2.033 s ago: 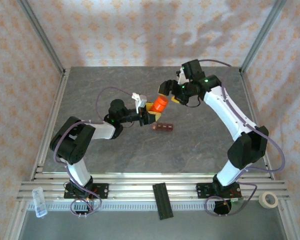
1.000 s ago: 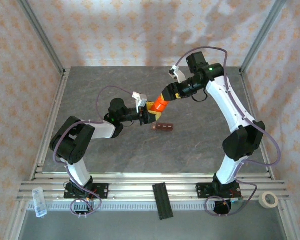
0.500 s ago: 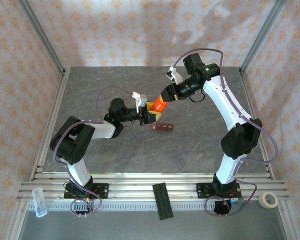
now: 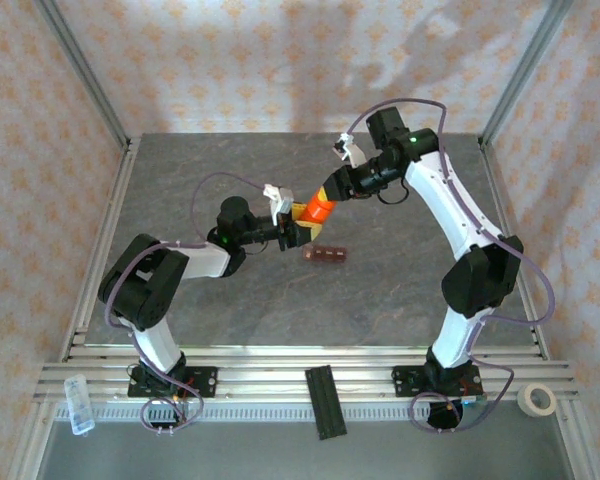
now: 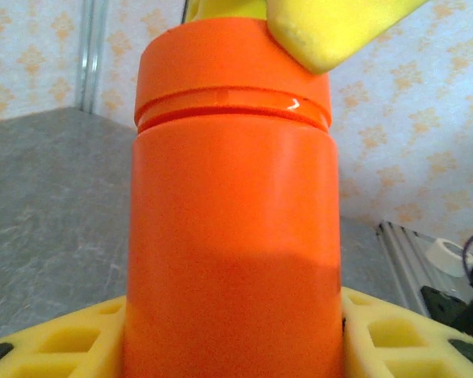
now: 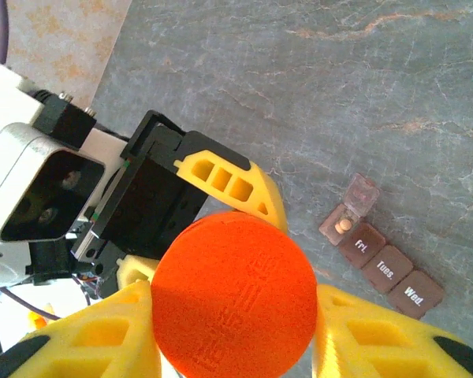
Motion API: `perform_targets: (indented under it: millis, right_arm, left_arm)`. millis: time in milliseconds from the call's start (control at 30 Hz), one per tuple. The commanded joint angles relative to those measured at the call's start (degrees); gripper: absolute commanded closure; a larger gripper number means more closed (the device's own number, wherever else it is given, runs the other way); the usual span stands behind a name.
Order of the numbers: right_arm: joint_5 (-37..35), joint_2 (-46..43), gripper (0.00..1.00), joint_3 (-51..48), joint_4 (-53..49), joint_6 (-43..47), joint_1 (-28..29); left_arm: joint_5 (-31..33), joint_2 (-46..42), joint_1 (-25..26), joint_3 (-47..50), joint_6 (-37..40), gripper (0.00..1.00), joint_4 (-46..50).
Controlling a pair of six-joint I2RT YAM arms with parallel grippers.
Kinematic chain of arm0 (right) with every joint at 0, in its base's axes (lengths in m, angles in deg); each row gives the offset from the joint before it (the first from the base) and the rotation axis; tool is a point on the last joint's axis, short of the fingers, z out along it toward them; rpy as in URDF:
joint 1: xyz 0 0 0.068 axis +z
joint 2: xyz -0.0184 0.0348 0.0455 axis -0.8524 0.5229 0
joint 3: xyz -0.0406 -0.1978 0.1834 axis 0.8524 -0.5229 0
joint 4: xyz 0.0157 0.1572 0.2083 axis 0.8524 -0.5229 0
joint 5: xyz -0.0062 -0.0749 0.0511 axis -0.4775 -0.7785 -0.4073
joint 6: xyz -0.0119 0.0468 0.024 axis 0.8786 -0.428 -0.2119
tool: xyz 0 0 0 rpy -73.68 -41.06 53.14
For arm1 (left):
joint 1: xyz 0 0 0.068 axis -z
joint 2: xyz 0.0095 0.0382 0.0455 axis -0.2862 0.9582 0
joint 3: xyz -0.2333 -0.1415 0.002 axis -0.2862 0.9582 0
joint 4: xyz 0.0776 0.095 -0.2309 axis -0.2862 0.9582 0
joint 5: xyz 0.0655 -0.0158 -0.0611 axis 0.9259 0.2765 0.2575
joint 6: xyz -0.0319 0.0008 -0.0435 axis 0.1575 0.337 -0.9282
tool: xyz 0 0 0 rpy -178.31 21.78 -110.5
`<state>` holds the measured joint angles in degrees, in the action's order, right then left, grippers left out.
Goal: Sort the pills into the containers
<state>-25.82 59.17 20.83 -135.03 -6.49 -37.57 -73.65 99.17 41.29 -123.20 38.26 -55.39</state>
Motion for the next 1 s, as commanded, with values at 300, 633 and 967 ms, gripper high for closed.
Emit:
perform_targets:
  millis: [300,633,967]
  right_arm:
    - [-10.79,-1.18,0.62,-15.58,16.65,-21.98,5.39]
    - [-12.69,-1.97,0.56,-18.5,21.01,-27.35,5.84]
    - [-13.97,-3.85,0.28,-8.08,16.34,-27.41,2.29]
  left_arm:
    - [27.02,-10.23,8.16,6.64,21.73,1.0,-2.72]
    - [31.98,-8.5,11.03,8.32,22.23,1.0,-7.49]
    - [31.68,-7.6,10.97,8.78,21.78,1.0,-8.02]
